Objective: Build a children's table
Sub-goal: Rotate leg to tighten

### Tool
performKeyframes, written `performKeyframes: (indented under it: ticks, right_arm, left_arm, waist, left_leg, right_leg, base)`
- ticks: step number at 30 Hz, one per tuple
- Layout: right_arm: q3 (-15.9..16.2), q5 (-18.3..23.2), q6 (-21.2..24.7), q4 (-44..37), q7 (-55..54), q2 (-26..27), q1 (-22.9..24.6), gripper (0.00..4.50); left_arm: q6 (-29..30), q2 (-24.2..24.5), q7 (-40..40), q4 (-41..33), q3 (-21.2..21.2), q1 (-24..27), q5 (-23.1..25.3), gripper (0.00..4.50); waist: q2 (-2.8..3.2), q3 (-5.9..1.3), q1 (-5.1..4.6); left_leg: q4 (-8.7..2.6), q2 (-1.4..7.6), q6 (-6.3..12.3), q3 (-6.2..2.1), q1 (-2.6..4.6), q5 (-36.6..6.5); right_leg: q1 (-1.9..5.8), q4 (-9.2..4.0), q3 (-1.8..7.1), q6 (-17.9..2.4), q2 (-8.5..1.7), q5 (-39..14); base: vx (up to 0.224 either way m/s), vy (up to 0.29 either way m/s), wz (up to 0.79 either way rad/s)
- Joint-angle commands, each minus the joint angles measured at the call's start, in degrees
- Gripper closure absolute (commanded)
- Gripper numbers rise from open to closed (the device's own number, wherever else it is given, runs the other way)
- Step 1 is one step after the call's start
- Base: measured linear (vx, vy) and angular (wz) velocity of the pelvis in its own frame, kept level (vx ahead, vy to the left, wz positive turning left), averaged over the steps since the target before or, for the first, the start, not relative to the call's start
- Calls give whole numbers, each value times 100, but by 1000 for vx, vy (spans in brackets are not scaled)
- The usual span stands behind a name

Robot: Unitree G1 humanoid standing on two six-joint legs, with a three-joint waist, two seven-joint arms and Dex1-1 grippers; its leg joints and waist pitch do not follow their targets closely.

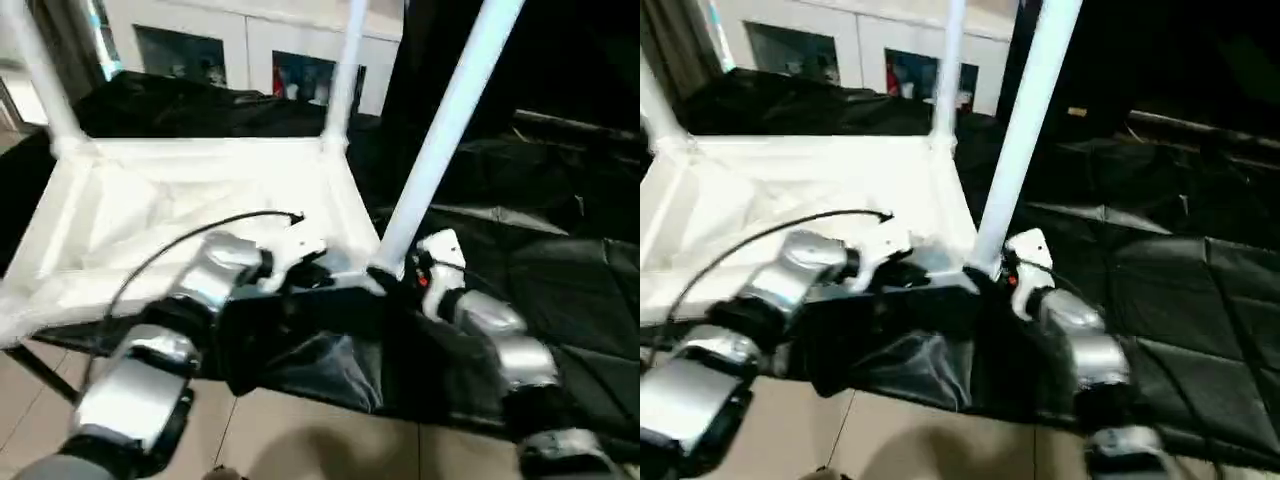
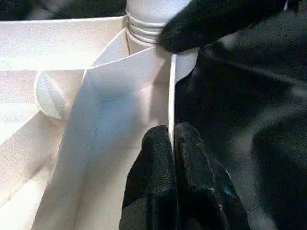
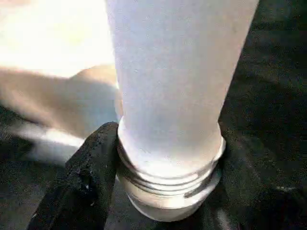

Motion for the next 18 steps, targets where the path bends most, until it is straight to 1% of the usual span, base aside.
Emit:
performKeyframes:
  ticks: [1, 2, 3, 4, 5, 6, 7, 8, 9, 10, 11, 12, 13, 14, 15, 17, 18]
  right_arm:
    - [-46, -20, 219, 555, -804, 357, -169, 176]
    - [-102, -63, 170, 755, -1177, 520, -348, 176]
    - [-95, -84, 152, 826, -1244, 563, -421, 176]
    - [-89, -103, 136, 891, -1305, 603, -487, 176]
    - [-83, -135, 118, 976, -1387, 660, -577, 176]
    - [-21, -186, 3, 1051, -1353, 708, -692, 141]
    - [2, -220, -106, 1061, -1324, 738, -776, 120]
    - [2, -220, -106, 1061, -1324, 738, -776, 120]
    - [12, -246, -188, 1058, -1307, 752, -830, 103]
    - [33, -302, -287, 1043, -1269, 722, -860, 96]
    - [78, -376, -378, 1006, -1204, 651, -856, 84]
    - [147, -447, -453, 938, -1075, 562, -828, 71]
    - [221, -528, -526, 867, -942, 456, -791, 59]
    - [221, -528, -526, 867, -942, 456, -791, 59]
    - [410, -702, -623, 710, -693, 179, -682, 59]
    - [410, -702, -623, 710, -693, 179, -682, 59]
    - [516, -793, -659, 588, -513, -39, -590, 59]
  left_arm:
    - [260, -599, 439, 308, -219, 141, 89, 450]
    - [288, -798, 581, 354, -260, 107, 120, 450]
    - [285, -865, 596, 364, -290, 99, 137, 450]
    - [283, -927, 610, 373, -316, 91, 154, 450]
    - [273, -1013, 636, 397, -348, 77, 184, 450]
    - [248, -1108, 633, 424, -388, 58, 212, 450]
    - [227, -1159, 629, 450, -415, 38, 236, 450]
    - [227, -1159, 629, 450, -415, 38, 236, 450]
    - [213, -1179, 627, 473, -426, 20, 249, 450]
    - [196, -1149, 620, 496, -417, 8, 257, 450]
    - [167, -1070, 581, 506, -413, 6, 270, 450]
    - [141, -983, 539, 508, -407, 5, 279, 450]
    - [113, -887, 475, 518, -391, 0, 288, 450]
    - [113, -887, 475, 518, -391, 0, 288, 450]
    - [44, -703, 316, 524, -368, -13, 293, 450]
    - [44, -703, 316, 524, -368, -13, 293, 450]
    - [-28, -561, 160, 514, -361, -16, 284, 450]
  waist:
    - [124, -197, -23]
    - [138, -203, -47]
    - [106, -197, -78]
    - [109, -206, -75]
    - [99, -206, -77]
    - [217, -207, -67]
    - [195, -215, -93]
    - [175, -210, -107]
    - [170, -226, -107]
    - [189, -251, -108]
    - [247, -261, -85]
    - [230, -257, -93]
    - [223, -271, -87]
    - [215, -276, -67]
    - [197, -281, -43]
    - [221, -295, -17]
    - [202, -303, 12]
  left_leg:
    - [-487, 133, -370, -86, 119, -2438]
    - [-483, 131, -394, -82, 129, -2514]
    - [-493, 120, -420, -100, 118, -2651]
    - [-484, 111, -387, -96, 128, -2694]
    - [-477, 104, -331, -87, 133, -2741]
    - [-480, 98, -322, -95, 141, -2769]
    - [-477, 98, -317, -84, 131, -2758]
    - [-483, 97, -314, -91, 111, -2753]
    - [-488, 95, -306, -90, 95, -2685]
    - [-483, 102, -279, -80, 85, -2488]
    - [-473, 104, -235, -68, 74, -2253]
    - [-471, 106, -203, -52, 71, -2194]
    - [-456, 101, -150, -41, 67, -2104]
    - [-431, 96, -82, -18, 72, -1996]
    - [-421, 96, -21, -5, 66, -1840]
    - [-413, 100, 26, -6, 49, -1636]
    - [-393, 99, 92, 5, 48, -1340]
  right_leg:
    - [20, -534, 119, -862, -183, -2298]
    - [3, -554, 123, -848, -183, -2312]
    - [7, -580, 101, -790, -171, -2416]
    - [-8, -596, 103, -748, -165, -2401]
    - [-20, -609, 104, -732, -151, -2357]
    - [-27, -612, 112, -734, -161, -2317]
    - [-22, -626, 112, -733, -149, -2235]
    - [-13, -612, 104, -738, -139, -2195]
    - [10, -596, 98, -751, -136, -2096]
    - [33, -565, 104, -821, -131, -1782]
    - [53, -527, 113, -911, -132, -1413]
    - [53, -532, 112, -947, -119, -1294]
    - [79, -518, 100, -996, -117, -1190]
    - [75, -513, 110, -1039, -123, -1108]
    - [89, -507, 113, -1074, -129, -1016]
    - [117, -475, 108, -1095, -131, -813]
    - [138, -433, 100, -1172, -120, -426]
  base:
    - [0, 0, 0]
    - [0, 0, 0]
    - [0, 0, 0]
    - [0, 0, 0]
    - [0, 0, 0]
    - [0, 0, 0]
    - [0, 0, 0]
    - [0, 0, 0]
    - [0, 0, 0]
    - [0, 0, 0]
    - [0, 0, 0]
    - [0, 0, 0]
    - [0, 0, 0]
    - [0, 0, 0]
    - [0, 0, 0]
    - [0, 0, 0]
    - [0, 0, 0]
